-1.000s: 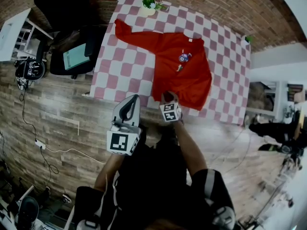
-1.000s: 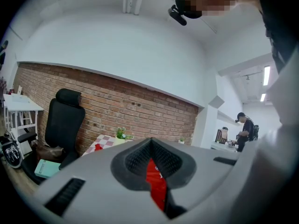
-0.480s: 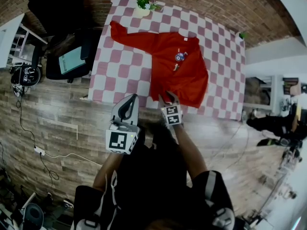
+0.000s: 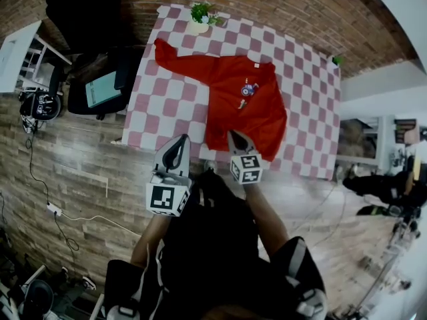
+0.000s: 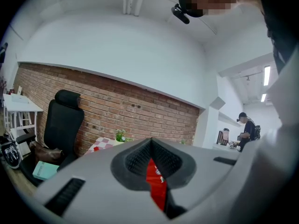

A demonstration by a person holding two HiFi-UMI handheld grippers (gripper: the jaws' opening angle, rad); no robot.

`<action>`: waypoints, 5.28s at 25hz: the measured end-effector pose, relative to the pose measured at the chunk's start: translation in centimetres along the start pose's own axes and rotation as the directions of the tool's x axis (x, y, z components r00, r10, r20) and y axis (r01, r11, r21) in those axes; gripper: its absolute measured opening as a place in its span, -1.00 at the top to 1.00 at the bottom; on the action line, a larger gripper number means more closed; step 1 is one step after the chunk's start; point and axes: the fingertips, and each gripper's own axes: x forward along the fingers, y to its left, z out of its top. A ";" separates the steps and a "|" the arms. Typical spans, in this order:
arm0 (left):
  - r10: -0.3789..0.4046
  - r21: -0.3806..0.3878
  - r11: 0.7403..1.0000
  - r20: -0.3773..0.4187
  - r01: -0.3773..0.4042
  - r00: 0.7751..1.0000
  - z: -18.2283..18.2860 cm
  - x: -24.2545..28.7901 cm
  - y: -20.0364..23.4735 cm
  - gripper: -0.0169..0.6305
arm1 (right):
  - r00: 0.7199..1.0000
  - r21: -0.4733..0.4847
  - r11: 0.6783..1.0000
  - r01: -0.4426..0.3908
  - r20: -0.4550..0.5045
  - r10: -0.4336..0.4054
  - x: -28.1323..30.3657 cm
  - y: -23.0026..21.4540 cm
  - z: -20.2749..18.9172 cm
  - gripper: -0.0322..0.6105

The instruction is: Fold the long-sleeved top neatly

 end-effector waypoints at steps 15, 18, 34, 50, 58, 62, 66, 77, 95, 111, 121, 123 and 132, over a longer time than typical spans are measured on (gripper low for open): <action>0.239 0.000 0.971 0.058 -0.239 0.969 3.6 4.3 0.2 0.93 | 0.965 -0.087 0.967 -0.238 0.094 0.246 3.0 -1.4 10.5 0.88; 0.262 -0.002 0.965 0.059 -0.262 0.963 4.1 4.5 0.8 0.93 | 0.960 -0.090 0.962 -0.256 0.095 0.264 3.9 -1.2 11.6 0.88; 0.252 0.027 0.967 0.032 -0.253 0.967 3.3 13.7 13.9 0.93 | 0.970 -0.063 0.978 -0.201 0.126 0.207 11.0 -0.4 18.3 0.88; 0.311 0.042 0.950 -0.235 -0.310 0.921 -8.5 27.6 30.2 0.43 | 0.986 -0.011 0.994 -0.109 0.124 0.109 16.0 -0.1 21.5 0.88; 0.311 0.019 0.945 -0.369 -0.328 0.876 -14.2 33.7 35.5 0.26 | 0.992 0.016 0.997 -0.073 0.100 0.071 17.5 0.7 20.7 0.88; 0.303 0.002 0.942 -0.436 -0.336 0.847 -16.9 35.4 37.1 0.23 | 0.996 0.032 0.998 -0.055 0.077 0.053 17.9 0.9 20.1 0.88; 0.309 0.008 0.939 -0.461 -0.344 0.832 -18.4 36.4 38.3 0.24 | 0.998 0.047 0.998 -0.032 0.061 0.029 17.9 0.6 19.6 0.88; 0.229 0.043 0.972 -0.408 -0.231 0.884 -14.8 35.4 37.3 0.78 | 0.996 0.078 0.997 0.029 0.086 -0.036 17.4 -0.6 19.3 0.88; -0.021 0.127 0.991 -0.133 0.038 0.991 -0.2 31.4 20.9 0.78 | 0.972 0.179 0.972 0.150 0.152 -0.179 5.6 -6.0 15.7 0.88; -0.293 0.250 0.914 -0.138 0.319 0.946 2.1 29.0 -0.7 0.78 | 0.913 0.287 0.912 0.294 0.196 -0.357 -6.8 -12.4 10.3 0.88; -0.446 0.244 0.837 -0.219 0.491 0.868 -3.3 26.3 -12.8 0.78 | 0.875 0.352 0.860 0.370 0.180 -0.450 -13.3 -15.2 5.7 0.88; -0.468 0.245 0.822 -0.227 0.515 0.854 -4.1 25.7 -14.9 0.78 | 0.866 0.364 0.849 0.382 0.178 -0.467 -14.5 -15.6 4.6 0.88; -0.547 0.239 0.754 -0.287 0.612 0.786 -9.0 23.4 -22.9 0.78 | 0.841 0.401 0.810 0.427 0.152 -0.519 -19.0 -17.0 0.1 0.88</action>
